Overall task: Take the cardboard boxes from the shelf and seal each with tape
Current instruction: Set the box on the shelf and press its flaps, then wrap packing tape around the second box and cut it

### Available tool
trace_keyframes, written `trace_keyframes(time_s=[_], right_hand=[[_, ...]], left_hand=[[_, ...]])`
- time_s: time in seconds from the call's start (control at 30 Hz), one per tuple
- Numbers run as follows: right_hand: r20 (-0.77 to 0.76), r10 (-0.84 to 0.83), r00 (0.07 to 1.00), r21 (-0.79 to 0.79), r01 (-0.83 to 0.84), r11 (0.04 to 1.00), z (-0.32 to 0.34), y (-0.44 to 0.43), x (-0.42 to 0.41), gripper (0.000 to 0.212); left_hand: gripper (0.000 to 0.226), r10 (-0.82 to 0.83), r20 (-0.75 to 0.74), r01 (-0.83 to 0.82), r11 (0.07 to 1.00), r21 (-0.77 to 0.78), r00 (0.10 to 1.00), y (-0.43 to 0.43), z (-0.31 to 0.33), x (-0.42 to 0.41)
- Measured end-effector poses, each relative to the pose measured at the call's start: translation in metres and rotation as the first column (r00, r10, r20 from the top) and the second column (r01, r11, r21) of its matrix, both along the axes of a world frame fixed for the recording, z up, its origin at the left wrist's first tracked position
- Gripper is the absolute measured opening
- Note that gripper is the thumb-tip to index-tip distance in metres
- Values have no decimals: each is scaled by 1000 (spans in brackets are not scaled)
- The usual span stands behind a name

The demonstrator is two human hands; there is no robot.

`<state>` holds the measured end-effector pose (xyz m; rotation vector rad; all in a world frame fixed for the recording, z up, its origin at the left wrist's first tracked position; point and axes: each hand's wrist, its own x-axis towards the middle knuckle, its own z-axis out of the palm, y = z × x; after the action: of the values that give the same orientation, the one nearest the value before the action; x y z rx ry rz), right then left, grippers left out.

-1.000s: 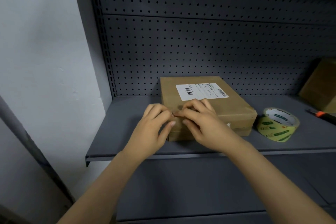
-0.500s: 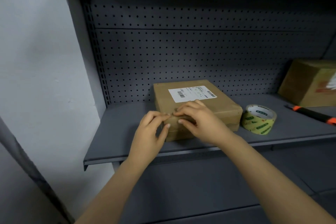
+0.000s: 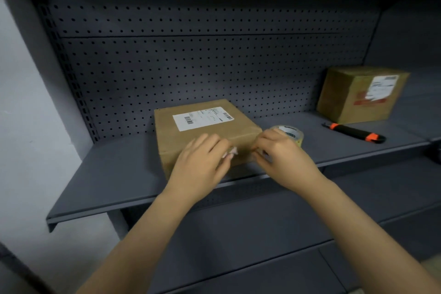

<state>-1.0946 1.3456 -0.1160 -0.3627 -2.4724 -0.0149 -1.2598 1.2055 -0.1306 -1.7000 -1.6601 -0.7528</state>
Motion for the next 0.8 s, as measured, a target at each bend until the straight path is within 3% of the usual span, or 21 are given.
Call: trace_keyframes(time_s=[0.17, 0.37, 0.53, 0.63, 0.7, 0.8], right_hand=[[29, -115, 993, -17, 116, 993, -4, 45, 60, 6], [98, -96, 991, -62, 102, 993, -12, 120, 116, 6], [138, -36, 990, -92, 49, 995, -20, 170, 131, 8], [141, 5, 990, -125, 13, 992, -20, 186, 131, 12], [135, 27, 991, -173, -3, 985, -21, 194, 130, 16], [50, 62, 997, -323, -42, 945, -21, 201, 128, 29]], left_hand=[[15, -12, -57, 8, 998, -67, 998, 55, -9, 49], [20, 70, -19, -72, 987, -147, 997, 125, -17, 94], [47, 221, 42, -187, 899, -396, 974, 166, -17, 106], [42, 273, 65, -215, 865, -454, 960, 177, -15, 112], [39, 292, 143, -206, 878, -433, 946, 180, -13, 118], [35, 272, 426, -140, 938, -316, 863, 179, -11, 128]])
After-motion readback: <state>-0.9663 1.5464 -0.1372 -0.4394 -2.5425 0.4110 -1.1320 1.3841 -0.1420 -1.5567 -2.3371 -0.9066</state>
